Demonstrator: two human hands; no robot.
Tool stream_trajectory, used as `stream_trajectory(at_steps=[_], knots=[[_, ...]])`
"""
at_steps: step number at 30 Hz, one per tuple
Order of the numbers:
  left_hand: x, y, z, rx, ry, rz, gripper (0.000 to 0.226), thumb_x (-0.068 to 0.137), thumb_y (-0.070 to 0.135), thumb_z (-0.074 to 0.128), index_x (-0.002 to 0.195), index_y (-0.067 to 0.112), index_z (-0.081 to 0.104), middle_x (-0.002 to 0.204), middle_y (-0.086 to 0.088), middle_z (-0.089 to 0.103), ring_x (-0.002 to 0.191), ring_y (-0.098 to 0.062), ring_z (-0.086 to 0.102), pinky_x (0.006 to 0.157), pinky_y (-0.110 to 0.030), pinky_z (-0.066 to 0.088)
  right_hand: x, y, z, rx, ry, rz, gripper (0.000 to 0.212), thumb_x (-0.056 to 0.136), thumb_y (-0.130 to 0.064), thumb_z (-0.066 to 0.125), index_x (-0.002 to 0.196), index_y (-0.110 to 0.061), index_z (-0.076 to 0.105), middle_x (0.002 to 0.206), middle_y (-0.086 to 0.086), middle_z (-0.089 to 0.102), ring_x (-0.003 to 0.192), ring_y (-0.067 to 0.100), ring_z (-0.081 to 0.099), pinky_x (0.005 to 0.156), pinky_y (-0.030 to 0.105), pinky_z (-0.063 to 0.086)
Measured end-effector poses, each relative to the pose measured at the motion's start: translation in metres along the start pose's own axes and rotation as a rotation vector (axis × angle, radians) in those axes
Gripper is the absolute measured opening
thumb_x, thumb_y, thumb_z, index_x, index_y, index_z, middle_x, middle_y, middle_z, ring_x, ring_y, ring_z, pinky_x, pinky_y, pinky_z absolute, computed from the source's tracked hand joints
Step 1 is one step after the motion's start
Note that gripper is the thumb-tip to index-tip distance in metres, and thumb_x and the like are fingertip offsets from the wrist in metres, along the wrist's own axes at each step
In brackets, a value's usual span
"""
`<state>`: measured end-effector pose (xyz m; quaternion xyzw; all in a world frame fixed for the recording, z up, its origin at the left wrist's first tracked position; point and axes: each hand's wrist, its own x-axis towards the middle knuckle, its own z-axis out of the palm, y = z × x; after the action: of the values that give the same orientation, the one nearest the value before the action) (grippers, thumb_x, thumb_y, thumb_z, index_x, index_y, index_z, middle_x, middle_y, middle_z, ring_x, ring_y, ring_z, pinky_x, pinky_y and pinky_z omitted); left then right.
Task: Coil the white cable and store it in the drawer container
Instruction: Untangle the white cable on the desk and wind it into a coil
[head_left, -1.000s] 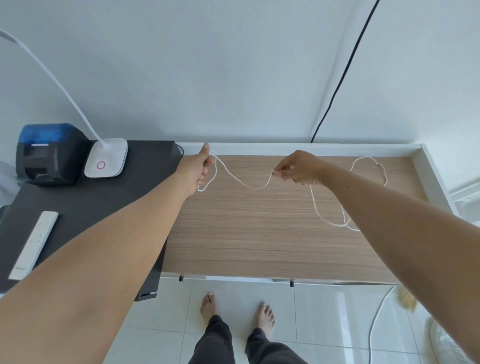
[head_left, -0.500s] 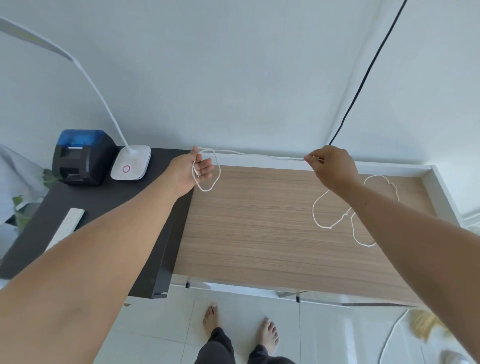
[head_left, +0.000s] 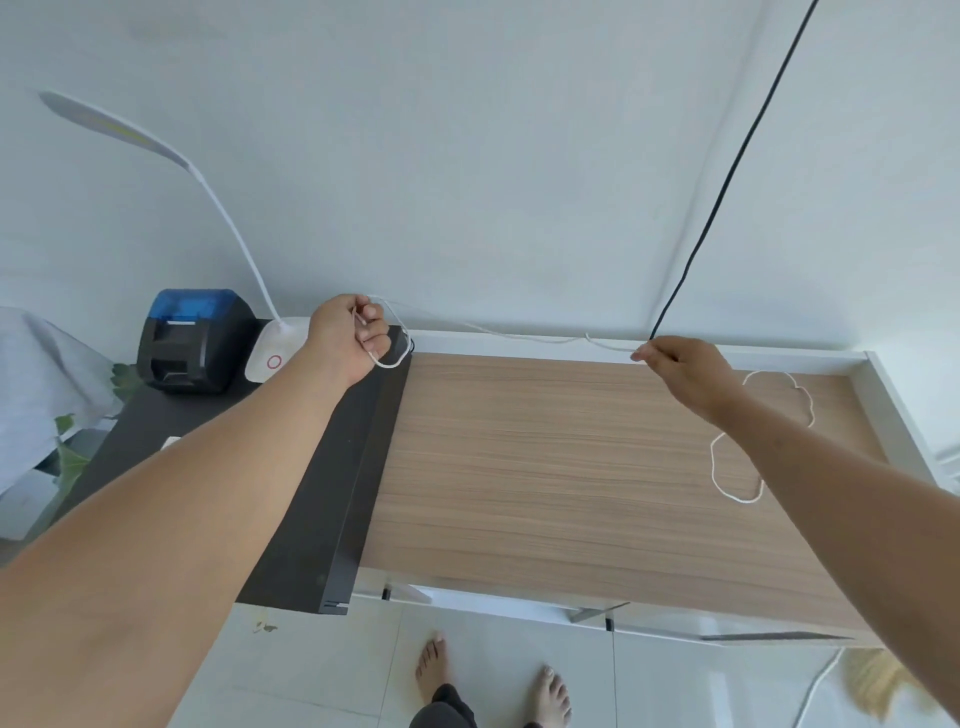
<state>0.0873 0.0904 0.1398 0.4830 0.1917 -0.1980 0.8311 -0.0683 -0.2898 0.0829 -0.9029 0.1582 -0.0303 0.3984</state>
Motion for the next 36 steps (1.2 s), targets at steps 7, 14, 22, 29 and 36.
stream_trajectory(at_steps=[7,14,22,29,36], knots=[[0.001,-0.037,0.023,0.525,0.024,0.199,0.036,0.103,0.036,0.044,0.094,0.006,0.060,0.078,-0.013,0.076,0.065,-0.021,0.073,0.059,-0.031,0.060,-0.004,-0.032,0.027,-0.275,-0.374,-0.112,0.019,0.096,-0.032,0.059,0.106,-0.029,0.074,0.107,-0.008,0.072,0.104,0.015,0.061,0.093,0.035,0.048],[-0.009,-0.073,0.037,0.578,-0.065,0.101,0.034,0.106,0.033,0.031,0.095,0.006,0.050,0.093,-0.022,0.075,0.079,-0.033,0.075,0.069,-0.042,0.062,0.000,-0.078,0.035,0.072,-0.422,-0.132,0.014,0.091,-0.037,0.067,0.080,-0.041,0.076,0.083,0.002,0.071,0.068,0.023,0.052,0.067,0.031,0.047],[-0.029,-0.127,0.045,0.407,-0.232,-0.190,0.028,0.103,0.017,0.030,0.086,0.004,0.048,0.078,-0.030,0.070,0.081,-0.043,0.072,0.063,-0.041,0.060,0.009,-0.088,0.037,0.209,-0.232,-0.094,0.014,0.092,-0.036,0.065,0.084,-0.030,0.076,0.062,-0.011,0.059,0.044,0.003,0.039,0.050,0.016,0.038],[-0.035,-0.146,0.041,0.029,-0.294,-0.280,0.030,0.105,0.015,0.033,0.082,0.007,0.050,0.075,-0.022,0.069,0.083,-0.038,0.073,0.077,-0.054,0.058,0.012,-0.083,0.038,0.239,-0.116,-0.080,0.018,0.093,-0.030,0.065,0.097,-0.016,0.076,0.045,-0.025,0.053,0.043,-0.003,0.044,0.046,0.005,0.034],[-0.035,-0.134,0.045,0.119,-0.402,-0.396,0.026,0.103,0.018,0.039,0.084,0.010,0.054,0.053,0.002,0.050,0.038,-0.007,0.042,0.040,-0.021,0.037,0.015,-0.076,0.038,0.121,-0.073,-0.102,0.017,0.095,-0.028,0.062,0.097,-0.020,0.076,0.072,-0.017,0.065,0.056,-0.002,0.053,0.060,0.018,0.042]])
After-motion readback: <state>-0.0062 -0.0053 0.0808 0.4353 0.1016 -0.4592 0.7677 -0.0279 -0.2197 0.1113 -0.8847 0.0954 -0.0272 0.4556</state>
